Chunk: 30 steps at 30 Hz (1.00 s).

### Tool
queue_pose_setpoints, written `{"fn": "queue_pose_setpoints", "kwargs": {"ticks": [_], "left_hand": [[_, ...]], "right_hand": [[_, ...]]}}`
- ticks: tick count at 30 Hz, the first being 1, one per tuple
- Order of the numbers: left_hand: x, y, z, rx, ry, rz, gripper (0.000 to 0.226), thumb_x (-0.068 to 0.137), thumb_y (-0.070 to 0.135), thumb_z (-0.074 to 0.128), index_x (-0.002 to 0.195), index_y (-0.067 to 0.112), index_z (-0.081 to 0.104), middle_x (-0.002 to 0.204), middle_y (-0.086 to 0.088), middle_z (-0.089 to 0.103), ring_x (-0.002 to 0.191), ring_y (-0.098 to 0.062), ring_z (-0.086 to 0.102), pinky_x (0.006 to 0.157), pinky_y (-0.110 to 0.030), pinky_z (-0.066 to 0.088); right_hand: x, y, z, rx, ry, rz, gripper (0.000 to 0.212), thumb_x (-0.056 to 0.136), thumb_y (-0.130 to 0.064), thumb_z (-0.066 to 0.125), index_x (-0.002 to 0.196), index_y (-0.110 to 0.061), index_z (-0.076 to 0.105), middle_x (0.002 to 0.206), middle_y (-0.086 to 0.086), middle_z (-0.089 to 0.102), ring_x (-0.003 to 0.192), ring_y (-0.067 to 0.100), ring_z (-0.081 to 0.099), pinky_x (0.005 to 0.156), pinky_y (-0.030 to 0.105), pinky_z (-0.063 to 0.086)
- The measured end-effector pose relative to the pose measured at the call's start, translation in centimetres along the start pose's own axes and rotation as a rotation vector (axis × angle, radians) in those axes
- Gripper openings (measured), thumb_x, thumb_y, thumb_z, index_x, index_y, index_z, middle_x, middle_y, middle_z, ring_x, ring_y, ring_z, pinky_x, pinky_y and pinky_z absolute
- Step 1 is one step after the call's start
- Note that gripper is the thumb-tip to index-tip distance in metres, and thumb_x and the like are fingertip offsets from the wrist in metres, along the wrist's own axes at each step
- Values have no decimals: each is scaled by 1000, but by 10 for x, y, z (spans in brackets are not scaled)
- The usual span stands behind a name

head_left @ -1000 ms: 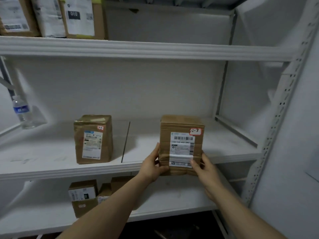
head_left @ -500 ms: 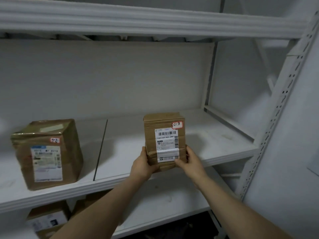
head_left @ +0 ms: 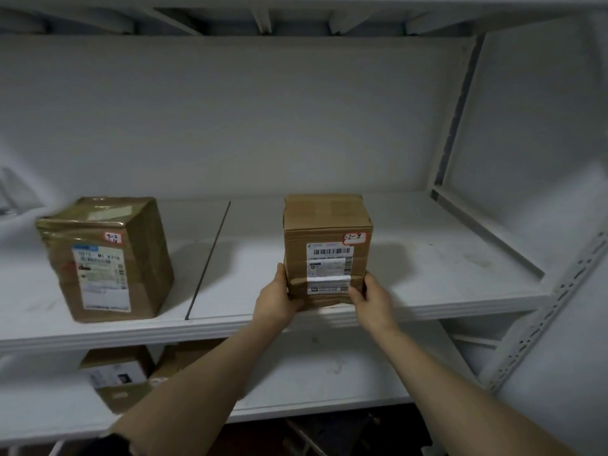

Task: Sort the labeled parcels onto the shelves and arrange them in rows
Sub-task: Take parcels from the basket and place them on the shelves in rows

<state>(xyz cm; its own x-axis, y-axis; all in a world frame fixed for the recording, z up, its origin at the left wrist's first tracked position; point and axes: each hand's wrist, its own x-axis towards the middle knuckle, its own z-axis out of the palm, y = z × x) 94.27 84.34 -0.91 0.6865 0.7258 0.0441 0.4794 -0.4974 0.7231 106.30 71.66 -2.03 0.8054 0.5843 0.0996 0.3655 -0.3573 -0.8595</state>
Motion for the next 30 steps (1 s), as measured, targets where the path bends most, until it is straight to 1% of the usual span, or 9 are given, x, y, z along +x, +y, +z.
{"fn": "queue_pose_setpoints", "kwargs": {"ticks": [6,8,10,14,17,19,23,26,30], "left_hand": [[1,6,2,56,-6,-98,67,85,13,64,140,12,28,120,-9,63,107,-31,60,91,-42,49],[-6,7,3,74,-13,-124,79,87,18,63,147,5,14,123,-12,60,111,-33,57,90,-41,48],[-17,7,5,72,-7,-140,81,90,17,59,149,3,6,125,-15,57,113,-34,56,88,-39,46],[-39,12,2,14,58,-135,71,86,2,60,144,5,19,133,-18,43,117,-32,48,96,-39,46],[-62,15,-2,-2,137,-75,72,86,1,62,146,5,22,141,-17,31,128,-31,37,105,-36,37],[-79,12,-2,-5,136,9,66,85,4,64,141,7,30,138,-15,32,127,-30,38,103,-35,38],[-119,-2,2,65,-126,146,55,87,12,61,136,12,37,137,-12,32,124,-31,41,97,-39,42],[-159,-6,4,245,-389,304,56,89,18,57,140,12,35,140,-12,33,128,-31,38,95,-38,42],[-227,8,11,410,-600,525,54,87,24,58,136,11,42,136,-13,44,124,-31,43,97,-39,44]], "right_hand": [[4,3,0,11,-35,24,35,92,-3,54,127,-5,52,124,10,61,117,26,56,91,23,38],[-3,6,-1,58,-23,45,43,92,-6,56,133,-5,46,132,10,55,125,27,51,104,34,40],[-14,9,-4,94,16,79,57,93,-12,57,144,-5,33,146,11,41,136,28,38,112,43,34],[-47,6,-18,65,127,149,60,94,-16,57,146,-4,29,148,15,36,136,28,37,112,42,32],[-80,6,-28,35,199,176,57,92,-17,59,143,-6,35,145,15,41,134,27,40,111,41,33],[-108,6,-31,16,269,204,56,92,-20,60,141,-6,39,144,13,42,132,27,42,110,40,34],[-187,3,-26,55,448,352,52,92,-21,60,139,-7,44,140,13,49,128,24,47,105,30,36],[-260,-1,-16,158,552,476,48,91,-21,62,135,-5,48,138,14,50,127,25,48,104,31,36],[-363,-11,-19,136,650,578,49,91,-24,62,134,-4,49,138,15,49,128,23,46,103,32,38]]}}
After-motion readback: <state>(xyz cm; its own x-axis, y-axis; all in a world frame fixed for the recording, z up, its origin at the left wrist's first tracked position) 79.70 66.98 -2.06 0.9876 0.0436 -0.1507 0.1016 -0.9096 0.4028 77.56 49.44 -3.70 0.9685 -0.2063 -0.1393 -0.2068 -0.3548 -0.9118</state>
